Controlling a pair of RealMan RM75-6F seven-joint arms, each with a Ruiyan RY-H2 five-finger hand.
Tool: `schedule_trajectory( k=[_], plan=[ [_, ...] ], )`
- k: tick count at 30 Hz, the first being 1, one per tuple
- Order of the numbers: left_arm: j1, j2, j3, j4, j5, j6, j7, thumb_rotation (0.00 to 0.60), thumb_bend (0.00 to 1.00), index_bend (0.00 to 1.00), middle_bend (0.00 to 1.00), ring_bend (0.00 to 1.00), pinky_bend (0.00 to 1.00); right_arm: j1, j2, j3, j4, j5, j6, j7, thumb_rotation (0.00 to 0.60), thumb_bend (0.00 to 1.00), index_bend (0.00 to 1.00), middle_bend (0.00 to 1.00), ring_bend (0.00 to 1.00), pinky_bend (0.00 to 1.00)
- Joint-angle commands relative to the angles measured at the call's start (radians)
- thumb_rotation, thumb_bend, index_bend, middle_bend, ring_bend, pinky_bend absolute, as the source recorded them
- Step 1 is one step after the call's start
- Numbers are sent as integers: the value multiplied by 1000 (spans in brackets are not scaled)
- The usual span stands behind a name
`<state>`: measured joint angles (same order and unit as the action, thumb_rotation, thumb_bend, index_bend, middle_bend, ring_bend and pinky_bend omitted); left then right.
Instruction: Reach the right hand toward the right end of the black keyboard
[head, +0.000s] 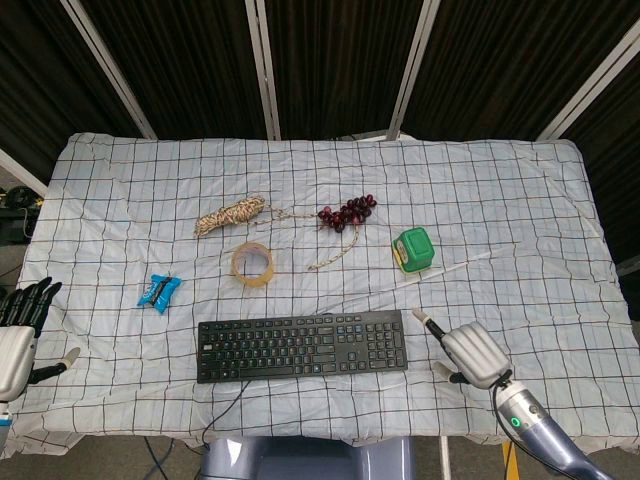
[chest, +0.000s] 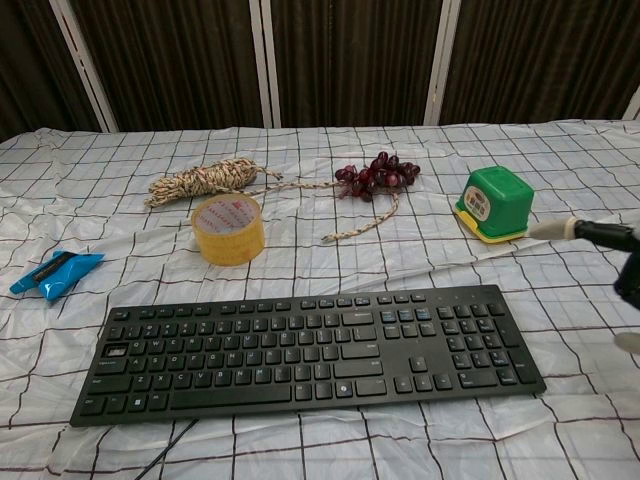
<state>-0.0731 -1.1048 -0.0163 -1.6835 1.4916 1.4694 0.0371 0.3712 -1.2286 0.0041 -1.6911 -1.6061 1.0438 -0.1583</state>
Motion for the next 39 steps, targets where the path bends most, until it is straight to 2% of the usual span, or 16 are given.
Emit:
schedule_trajectory(
  k=[1, 7, 16, 25, 39],
  plan=[
    [0, 1, 0, 1, -1, -1, -2, 600, 176, 0, 0, 0, 0, 26, -26, 8, -27, 24, -32, -25, 600, 325, 0, 833, 831, 743],
    [-2, 3, -1, 3, -1, -4, -8, 600, 177, 0, 0, 0, 0, 67, -43, 6, -55, 42, -91, -75, 600, 340, 4, 833, 834, 743],
    [-3, 4, -1, 4, 0, -6, -13, 600, 177, 0, 0, 0, 0, 91, -29, -12, -98, 124, -155, -124, 600, 406, 90, 850, 859, 750],
    [-3, 2, -1, 3, 0, -5, -5, 600, 176, 0, 0, 0, 0, 82, -53, -41, -99, 202, -164, -180, 600, 423, 100, 854, 862, 751],
    [-4, 4, -1, 6, 1, -8, -14, 600, 177, 0, 0, 0, 0, 83, -99, -35, -82, 309, -144, -252, 600, 422, 99, 854, 862, 751]
  ],
)
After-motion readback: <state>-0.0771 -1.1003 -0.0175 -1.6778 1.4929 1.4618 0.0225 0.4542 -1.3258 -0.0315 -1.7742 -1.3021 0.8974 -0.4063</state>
